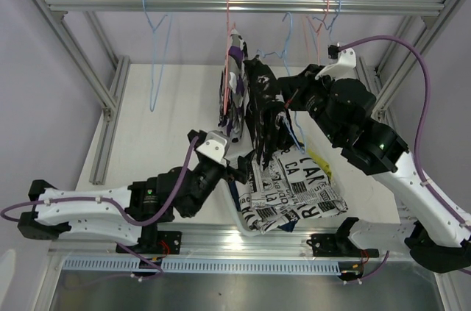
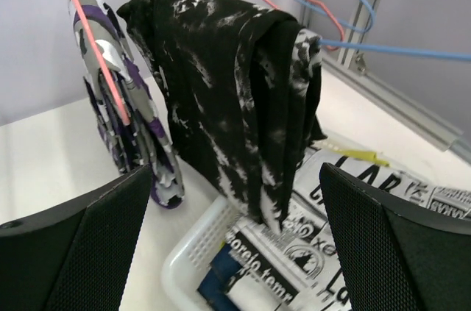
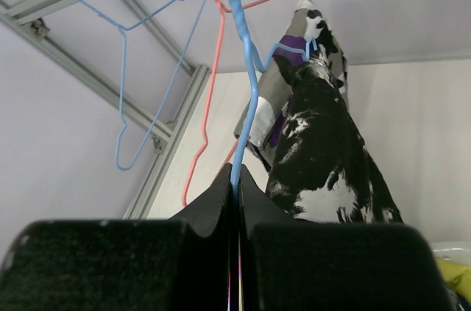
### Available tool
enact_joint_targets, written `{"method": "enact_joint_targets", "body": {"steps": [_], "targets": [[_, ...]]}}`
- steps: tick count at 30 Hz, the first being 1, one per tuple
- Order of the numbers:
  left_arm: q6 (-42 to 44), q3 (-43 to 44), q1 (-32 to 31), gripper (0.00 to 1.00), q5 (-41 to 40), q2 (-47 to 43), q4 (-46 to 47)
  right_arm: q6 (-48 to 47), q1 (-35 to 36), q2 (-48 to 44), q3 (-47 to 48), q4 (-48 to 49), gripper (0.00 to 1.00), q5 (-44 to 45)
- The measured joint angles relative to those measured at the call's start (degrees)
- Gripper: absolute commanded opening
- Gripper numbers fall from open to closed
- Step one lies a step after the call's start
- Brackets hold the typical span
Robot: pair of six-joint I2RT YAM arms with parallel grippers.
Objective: Remove the trousers from the hanger
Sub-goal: Pick up the hanger from the clothesline, then remove the trousers from the hanger.
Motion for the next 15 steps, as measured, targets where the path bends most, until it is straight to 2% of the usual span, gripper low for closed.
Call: {"method": "enact_joint_targets", "body": {"steps": [7, 15], "targets": [[0.3, -1.3, -0.5, 0.99, -0.4, 4.4, 10.5, 0.5, 1.0, -0.8, -0.8, -0.8, 0.0, 6.1], [0.5, -2.6, -0.7, 1.0, -1.0, 11.7, 18.7, 0.8, 1.1, -2.4, -3.3, -0.8, 0.0, 8.7]]}}
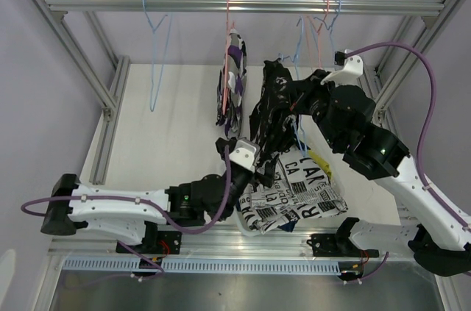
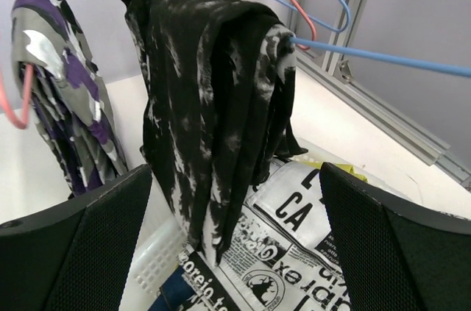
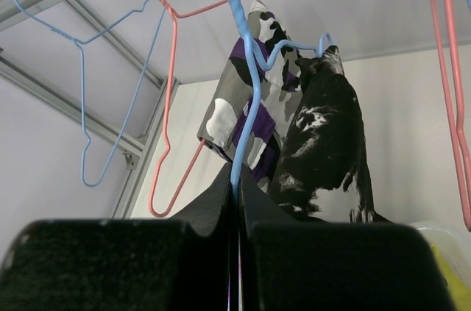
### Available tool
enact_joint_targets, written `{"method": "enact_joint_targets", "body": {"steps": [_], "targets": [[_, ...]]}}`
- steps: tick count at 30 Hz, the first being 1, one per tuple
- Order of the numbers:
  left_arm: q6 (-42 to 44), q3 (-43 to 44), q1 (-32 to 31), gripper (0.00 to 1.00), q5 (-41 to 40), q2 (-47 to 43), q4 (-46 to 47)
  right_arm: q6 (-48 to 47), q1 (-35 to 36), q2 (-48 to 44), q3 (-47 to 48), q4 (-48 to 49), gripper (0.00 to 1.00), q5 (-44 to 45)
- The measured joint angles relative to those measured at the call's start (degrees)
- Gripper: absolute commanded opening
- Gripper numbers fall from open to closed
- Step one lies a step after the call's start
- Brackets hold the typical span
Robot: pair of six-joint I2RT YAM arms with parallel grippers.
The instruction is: Remove the trousers from the hanger
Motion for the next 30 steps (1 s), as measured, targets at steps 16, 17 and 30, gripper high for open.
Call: {"method": "enact_joint_targets", "body": {"steps": [16, 17, 30], "targets": [[1.3, -0.7, 0.4, 0.99, -3.0, 9.5, 10.2, 1.2, 0.0, -2.5, -2.5, 0.0, 0.0, -1.1], [1.2, -0.7, 0.7, 0.99, -3.0, 9.9, 10.3, 1.2, 0.0, -2.7, -2.6, 0.0, 0.0, -1.2], [-4.1, -0.3, 7.3, 0.99, -1.3, 14.5, 8.0, 1.1, 0.0, -4.5, -3.3, -0.8, 0.0, -2.4]]}}
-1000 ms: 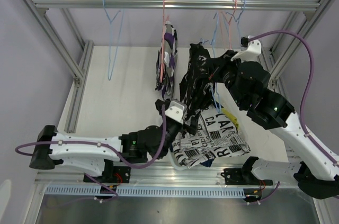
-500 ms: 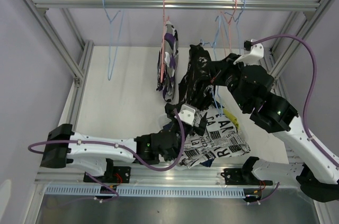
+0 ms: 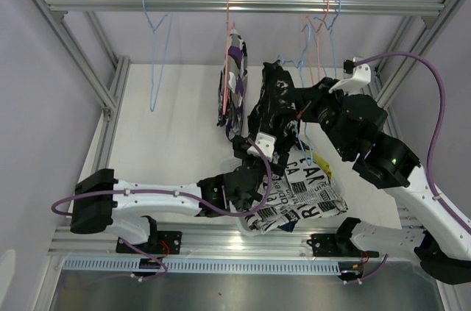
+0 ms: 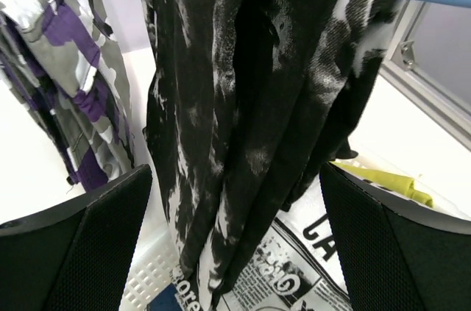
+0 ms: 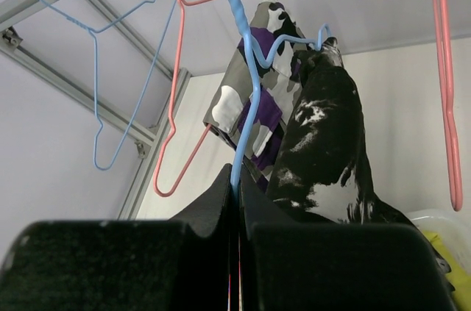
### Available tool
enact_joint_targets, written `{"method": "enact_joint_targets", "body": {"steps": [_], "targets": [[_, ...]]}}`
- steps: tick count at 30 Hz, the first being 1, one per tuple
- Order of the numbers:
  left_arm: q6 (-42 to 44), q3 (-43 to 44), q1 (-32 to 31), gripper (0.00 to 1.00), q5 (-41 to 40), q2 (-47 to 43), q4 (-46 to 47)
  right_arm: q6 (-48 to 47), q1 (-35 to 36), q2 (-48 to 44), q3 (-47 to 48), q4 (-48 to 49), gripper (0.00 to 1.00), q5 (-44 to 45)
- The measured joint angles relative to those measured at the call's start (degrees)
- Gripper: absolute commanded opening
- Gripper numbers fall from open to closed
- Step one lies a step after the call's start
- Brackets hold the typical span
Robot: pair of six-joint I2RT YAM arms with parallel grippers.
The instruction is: Remove the trousers from the hanger
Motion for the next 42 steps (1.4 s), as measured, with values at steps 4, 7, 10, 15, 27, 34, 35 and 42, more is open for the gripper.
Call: {"method": "enact_joint_targets", "body": {"steps": [4, 7, 10, 15, 27, 34, 35, 42], "targets": [[-0.7, 1.4, 1.2, 0.99, 0.9, 2.2, -0.6, -0.1, 0.0, -0.6, -1.0, 0.0, 0.0, 0.0], [-1.1, 2.3, 2.1, 0.99, 1.8, 3.4, -0.7, -0.2, 0.0, -0.7, -1.2, 0.0, 0.0, -0.4], [-1.2, 3.3, 3.2, 0.99, 2.6, 4.5, -0.7, -0.2, 0.0, -0.8, -1.5, 0.1, 0.0, -0.6], [-1.1, 4.9, 5.0, 1.0, 3.9, 5.9, -0.7, -0.2, 0.0, -1.5, -2.4, 0.3, 0.0, -1.1], [-1.5, 6.1, 9.8, 0.79, 9.1, 6.9, -0.8, 0.1, 0.0, -4.1, -5.2, 0.5, 0.0, -3.0], [-2.8, 7.4, 11.2, 0.5, 11.8, 8.7, -0.7, 0.3, 0.0, -4.6, -6.1, 0.4, 0.0, -4.4], [-3.1, 7.7, 11.3, 0.41, 12.2, 9.0, -0.7, 0.3, 0.0, -4.6, -6.1, 0.3, 0.0, -4.5], [-1.6, 9.5, 11.5, 0.01, 13.8, 9.7, -1.2, 0.2, 0.0, -5.1, -6.6, -0.2, 0.0, -4.4]]}}
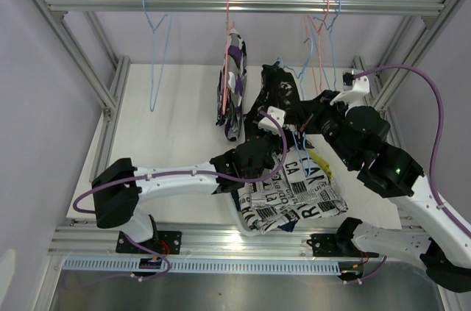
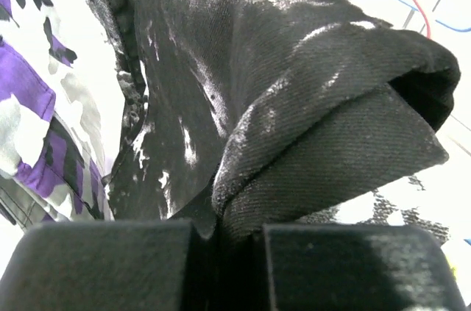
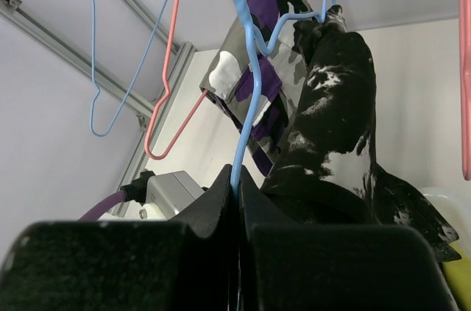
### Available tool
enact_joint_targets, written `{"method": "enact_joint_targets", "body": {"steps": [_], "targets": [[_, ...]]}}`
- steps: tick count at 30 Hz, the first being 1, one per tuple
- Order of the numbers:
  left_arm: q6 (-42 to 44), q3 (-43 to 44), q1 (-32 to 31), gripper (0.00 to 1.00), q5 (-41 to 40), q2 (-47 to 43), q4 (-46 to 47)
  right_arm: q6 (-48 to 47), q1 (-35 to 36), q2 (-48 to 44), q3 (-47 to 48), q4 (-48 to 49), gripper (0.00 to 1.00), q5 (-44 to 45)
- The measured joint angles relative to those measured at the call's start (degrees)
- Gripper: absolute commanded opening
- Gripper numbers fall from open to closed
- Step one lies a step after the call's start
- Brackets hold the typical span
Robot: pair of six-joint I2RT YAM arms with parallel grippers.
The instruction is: Remove the trousers from the hanger
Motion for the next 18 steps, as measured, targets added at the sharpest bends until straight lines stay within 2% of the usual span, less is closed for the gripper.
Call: {"method": "enact_joint_targets", "body": {"steps": [8, 18], "targets": [[3.2, 0.0, 0.1, 0.01, 1.2, -3.9, -5.0, -0.3, 0.0, -1.1, -1.0, -0.2, 0.0, 1.3], [3.5, 0.7, 0.8, 0.01, 3.7, -14.4, -17.4, -0.4, -2.2, -2.4, -4.3, 0.3, 0.0, 1.9]]}}
